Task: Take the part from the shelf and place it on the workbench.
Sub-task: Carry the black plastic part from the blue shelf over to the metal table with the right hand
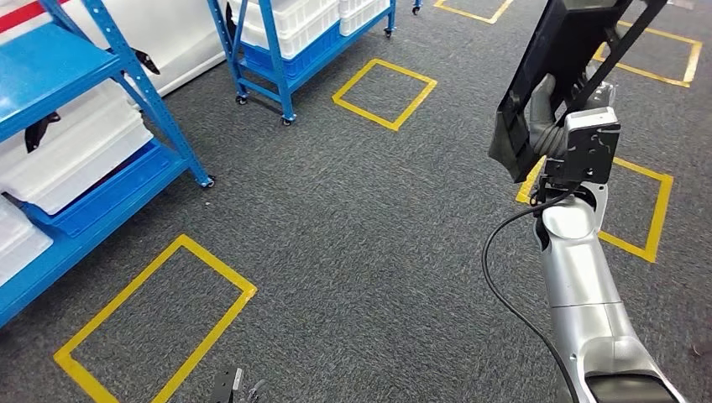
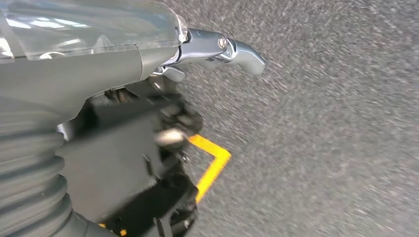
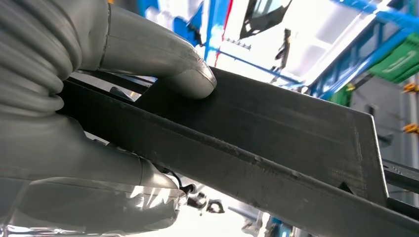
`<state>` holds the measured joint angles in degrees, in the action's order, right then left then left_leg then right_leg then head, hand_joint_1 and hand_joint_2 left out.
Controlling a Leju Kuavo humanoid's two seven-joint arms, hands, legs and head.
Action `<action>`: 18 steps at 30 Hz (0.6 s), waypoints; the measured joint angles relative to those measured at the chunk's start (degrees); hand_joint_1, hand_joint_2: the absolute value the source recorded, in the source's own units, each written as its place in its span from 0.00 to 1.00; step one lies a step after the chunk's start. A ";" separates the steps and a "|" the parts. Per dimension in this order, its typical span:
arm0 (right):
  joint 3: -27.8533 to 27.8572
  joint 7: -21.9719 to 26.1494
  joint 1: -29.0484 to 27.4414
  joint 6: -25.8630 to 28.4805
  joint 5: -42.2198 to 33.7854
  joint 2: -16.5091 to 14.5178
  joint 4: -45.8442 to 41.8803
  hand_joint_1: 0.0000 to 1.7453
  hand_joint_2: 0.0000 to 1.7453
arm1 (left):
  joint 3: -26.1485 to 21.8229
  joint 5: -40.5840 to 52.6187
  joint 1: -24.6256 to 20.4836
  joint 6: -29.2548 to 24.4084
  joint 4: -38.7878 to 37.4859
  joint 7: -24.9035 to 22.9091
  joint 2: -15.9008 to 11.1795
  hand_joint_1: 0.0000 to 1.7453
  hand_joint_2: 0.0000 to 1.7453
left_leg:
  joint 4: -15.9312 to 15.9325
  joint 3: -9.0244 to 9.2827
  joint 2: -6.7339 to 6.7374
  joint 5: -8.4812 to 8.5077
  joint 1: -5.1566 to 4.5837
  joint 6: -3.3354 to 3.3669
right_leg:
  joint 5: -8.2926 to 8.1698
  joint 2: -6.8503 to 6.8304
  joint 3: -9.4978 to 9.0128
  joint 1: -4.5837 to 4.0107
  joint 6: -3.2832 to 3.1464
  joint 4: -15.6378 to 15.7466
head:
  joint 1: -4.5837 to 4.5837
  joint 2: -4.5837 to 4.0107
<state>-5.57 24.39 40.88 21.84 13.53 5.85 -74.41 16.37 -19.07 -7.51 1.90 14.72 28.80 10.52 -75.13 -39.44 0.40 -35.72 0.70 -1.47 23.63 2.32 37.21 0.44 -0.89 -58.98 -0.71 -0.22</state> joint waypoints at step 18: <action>-0.20 -2.39 2.06 1.14 2.50 -0.96 0.41 1.00 1.00 | -0.07 -1.98 0.99 -1.13 -0.40 1.41 -0.69 0.00 1.00 | 17.71 6.89 2.88 9.51 0.05 2.27 | 3.02 -3.13 5.34 1.35 3.63 -10.48 | 0.01 0.00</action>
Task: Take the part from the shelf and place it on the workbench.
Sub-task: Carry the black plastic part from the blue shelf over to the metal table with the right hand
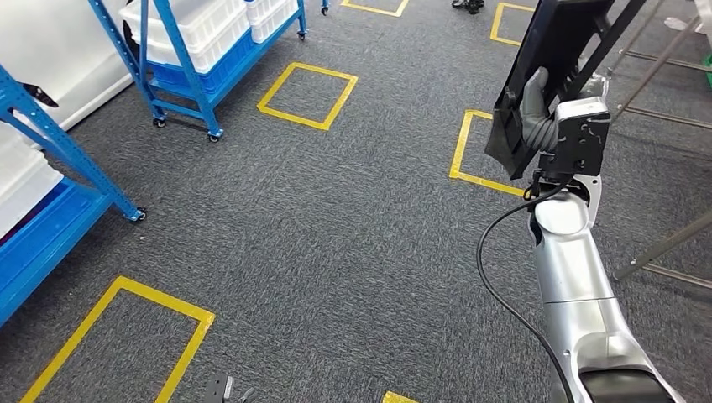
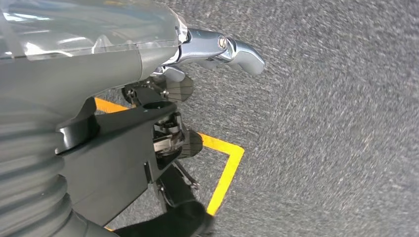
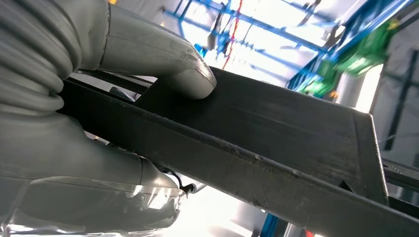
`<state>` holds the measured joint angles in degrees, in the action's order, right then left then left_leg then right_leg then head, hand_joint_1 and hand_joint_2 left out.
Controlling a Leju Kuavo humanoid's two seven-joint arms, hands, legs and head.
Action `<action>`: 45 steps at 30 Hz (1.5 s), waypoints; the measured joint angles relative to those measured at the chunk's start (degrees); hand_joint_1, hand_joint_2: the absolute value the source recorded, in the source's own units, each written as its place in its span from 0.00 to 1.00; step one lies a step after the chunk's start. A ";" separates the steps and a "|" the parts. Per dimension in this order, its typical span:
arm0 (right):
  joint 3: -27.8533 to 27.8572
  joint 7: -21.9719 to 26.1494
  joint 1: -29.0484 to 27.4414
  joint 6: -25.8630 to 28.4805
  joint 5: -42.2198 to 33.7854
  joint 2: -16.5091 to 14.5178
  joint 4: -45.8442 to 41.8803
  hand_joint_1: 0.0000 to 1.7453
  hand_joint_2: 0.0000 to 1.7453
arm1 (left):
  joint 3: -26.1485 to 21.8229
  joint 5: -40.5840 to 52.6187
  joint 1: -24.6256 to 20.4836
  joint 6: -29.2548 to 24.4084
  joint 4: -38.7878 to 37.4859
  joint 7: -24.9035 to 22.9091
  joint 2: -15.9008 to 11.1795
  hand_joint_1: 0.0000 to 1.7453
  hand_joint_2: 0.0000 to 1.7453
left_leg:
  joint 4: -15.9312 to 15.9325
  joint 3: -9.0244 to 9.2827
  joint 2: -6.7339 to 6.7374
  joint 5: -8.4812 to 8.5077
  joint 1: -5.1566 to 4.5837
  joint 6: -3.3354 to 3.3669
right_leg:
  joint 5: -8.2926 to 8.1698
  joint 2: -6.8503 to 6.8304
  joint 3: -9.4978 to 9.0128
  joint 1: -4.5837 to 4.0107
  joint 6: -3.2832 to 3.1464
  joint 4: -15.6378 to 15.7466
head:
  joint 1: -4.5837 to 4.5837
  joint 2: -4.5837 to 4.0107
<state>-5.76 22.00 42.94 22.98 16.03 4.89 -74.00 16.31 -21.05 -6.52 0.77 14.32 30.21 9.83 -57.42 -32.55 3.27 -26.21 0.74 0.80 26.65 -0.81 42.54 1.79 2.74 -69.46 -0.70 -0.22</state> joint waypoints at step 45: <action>4.48 -1.59 -4.03 4.08 14.66 2.22 2.55 1.00 1.00 | -0.09 1.18 0.45 -0.14 -1.03 -1.10 1.64 0.00 1.00 | -15.04 -6.97 -3.20 -5.89 -0.08 -1.65 | -2.96 4.91 -6.19 -1.49 -3.30 10.96 | -0.11 0.00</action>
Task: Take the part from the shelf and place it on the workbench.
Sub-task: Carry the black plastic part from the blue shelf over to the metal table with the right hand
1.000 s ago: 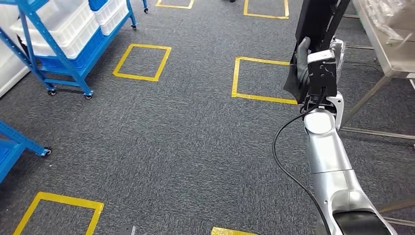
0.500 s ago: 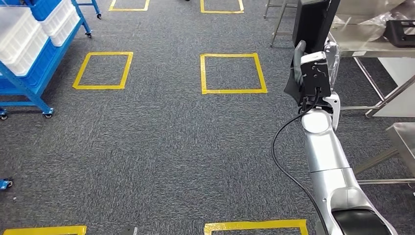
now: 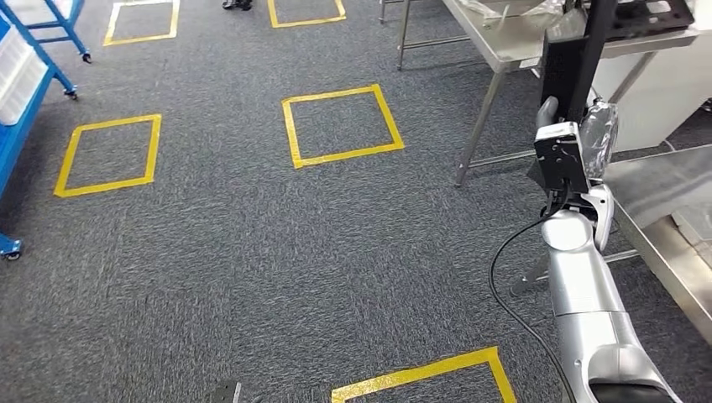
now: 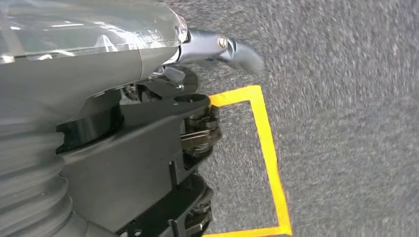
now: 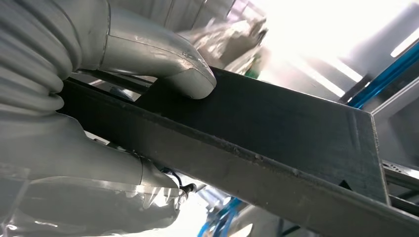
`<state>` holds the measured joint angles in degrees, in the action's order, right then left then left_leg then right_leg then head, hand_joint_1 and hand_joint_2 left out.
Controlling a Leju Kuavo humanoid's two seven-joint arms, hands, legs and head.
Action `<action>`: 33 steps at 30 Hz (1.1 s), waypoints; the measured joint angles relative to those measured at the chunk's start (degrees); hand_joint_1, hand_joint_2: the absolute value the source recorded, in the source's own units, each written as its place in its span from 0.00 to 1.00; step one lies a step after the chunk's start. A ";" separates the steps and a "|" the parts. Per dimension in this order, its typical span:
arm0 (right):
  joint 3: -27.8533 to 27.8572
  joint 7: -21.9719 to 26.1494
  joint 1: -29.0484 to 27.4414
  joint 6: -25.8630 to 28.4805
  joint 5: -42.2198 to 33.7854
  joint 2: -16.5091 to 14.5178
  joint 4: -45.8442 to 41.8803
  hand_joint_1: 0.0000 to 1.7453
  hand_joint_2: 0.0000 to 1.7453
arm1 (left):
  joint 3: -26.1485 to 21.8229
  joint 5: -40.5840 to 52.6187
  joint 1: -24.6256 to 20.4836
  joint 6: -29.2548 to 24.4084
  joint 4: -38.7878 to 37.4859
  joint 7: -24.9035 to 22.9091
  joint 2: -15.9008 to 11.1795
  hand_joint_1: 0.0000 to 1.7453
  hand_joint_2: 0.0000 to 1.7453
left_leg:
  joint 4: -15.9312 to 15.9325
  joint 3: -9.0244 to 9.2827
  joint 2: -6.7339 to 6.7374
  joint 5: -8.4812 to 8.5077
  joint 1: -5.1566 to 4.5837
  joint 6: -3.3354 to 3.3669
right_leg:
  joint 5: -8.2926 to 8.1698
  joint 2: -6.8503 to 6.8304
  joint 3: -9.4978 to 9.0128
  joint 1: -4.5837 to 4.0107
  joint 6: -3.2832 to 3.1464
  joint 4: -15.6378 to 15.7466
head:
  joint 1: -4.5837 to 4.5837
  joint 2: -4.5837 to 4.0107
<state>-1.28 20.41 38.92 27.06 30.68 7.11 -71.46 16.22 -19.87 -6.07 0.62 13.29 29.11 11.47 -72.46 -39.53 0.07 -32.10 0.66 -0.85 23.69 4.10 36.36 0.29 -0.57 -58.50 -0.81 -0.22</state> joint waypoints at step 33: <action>-0.79 -6.68 2.11 8.43 20.51 5.90 0.84 1.00 1.00 | -0.26 -0.02 0.48 1.07 -0.02 0.75 -0.46 0.00 1.00 | 8.84 2.72 -2.68 5.16 -0.09 0.81 | 0.34 1.67 -0.11 0.23 0.62 -0.19 | -0.02 0.00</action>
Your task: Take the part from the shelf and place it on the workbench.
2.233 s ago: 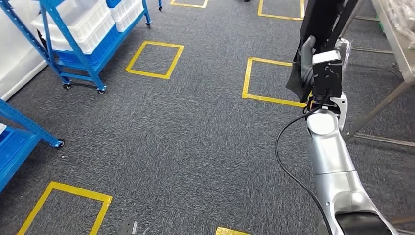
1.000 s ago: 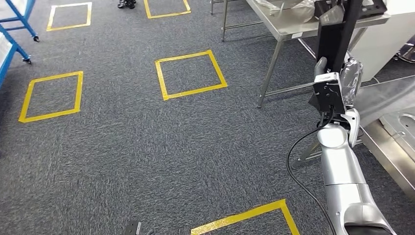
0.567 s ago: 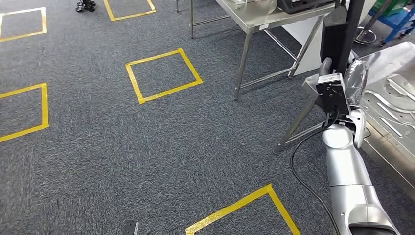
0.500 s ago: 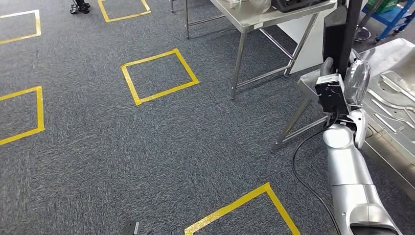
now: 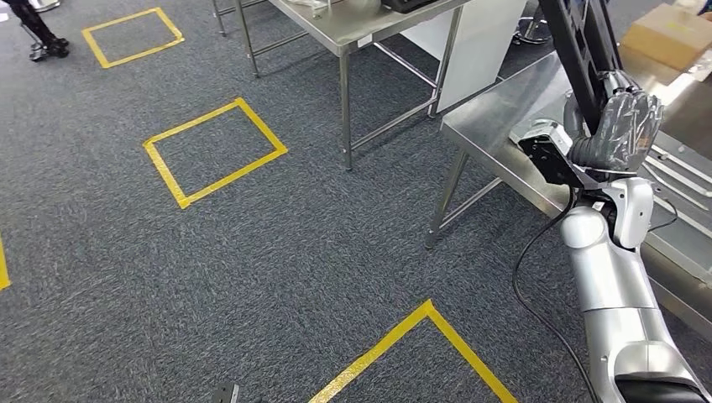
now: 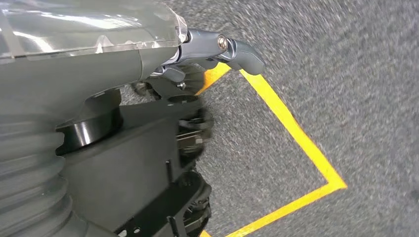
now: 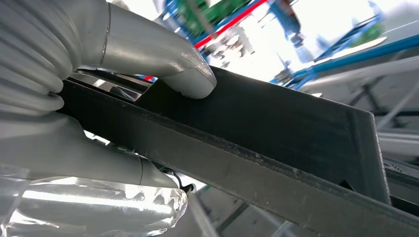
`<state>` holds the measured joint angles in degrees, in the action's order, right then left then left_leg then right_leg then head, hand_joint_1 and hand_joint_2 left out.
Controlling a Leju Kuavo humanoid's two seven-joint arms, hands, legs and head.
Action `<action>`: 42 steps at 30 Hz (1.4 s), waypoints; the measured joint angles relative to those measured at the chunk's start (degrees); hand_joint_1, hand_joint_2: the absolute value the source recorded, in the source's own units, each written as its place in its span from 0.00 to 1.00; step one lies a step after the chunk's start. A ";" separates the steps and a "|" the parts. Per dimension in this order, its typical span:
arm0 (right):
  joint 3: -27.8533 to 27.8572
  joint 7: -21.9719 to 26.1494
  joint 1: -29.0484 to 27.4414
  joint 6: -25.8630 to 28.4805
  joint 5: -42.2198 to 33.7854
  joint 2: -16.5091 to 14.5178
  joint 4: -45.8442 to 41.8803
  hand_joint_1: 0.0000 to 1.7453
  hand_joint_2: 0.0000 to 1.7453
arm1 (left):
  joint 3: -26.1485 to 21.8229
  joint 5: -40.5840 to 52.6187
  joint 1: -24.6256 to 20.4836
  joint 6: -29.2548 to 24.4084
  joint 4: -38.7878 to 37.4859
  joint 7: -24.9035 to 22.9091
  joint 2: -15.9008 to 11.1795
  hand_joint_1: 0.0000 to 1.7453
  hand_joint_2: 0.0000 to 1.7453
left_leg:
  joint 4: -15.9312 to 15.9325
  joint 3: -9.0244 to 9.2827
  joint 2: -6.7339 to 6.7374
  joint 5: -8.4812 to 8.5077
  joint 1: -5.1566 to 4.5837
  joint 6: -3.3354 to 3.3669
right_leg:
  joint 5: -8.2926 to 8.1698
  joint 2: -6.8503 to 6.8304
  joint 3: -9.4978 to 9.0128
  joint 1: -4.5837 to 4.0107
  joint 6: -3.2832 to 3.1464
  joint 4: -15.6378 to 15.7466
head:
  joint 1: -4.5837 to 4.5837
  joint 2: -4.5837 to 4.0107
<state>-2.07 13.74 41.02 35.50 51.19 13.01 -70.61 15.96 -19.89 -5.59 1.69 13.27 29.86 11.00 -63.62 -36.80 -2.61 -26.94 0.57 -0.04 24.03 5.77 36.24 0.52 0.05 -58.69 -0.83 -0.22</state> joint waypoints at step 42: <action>-6.85 -15.78 10.46 -2.20 29.10 0.32 13.81 1.00 1.00 | -2.33 -1.51 0.03 -0.04 -0.02 0.39 -0.55 0.00 1.00 | 5.86 2.38 4.53 2.45 0.07 2.10 | 6.70 -5.60 8.91 0.79 3.61 -16.36 | 0.07 -0.01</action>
<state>-8.92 -2.05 51.48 33.30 80.29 13.33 -56.81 13.63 -21.40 -5.56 1.65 13.25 30.25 10.45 -57.75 -34.42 1.91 -24.49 0.64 2.06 30.73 0.17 45.15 1.31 3.67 -75.06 -0.76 -0.22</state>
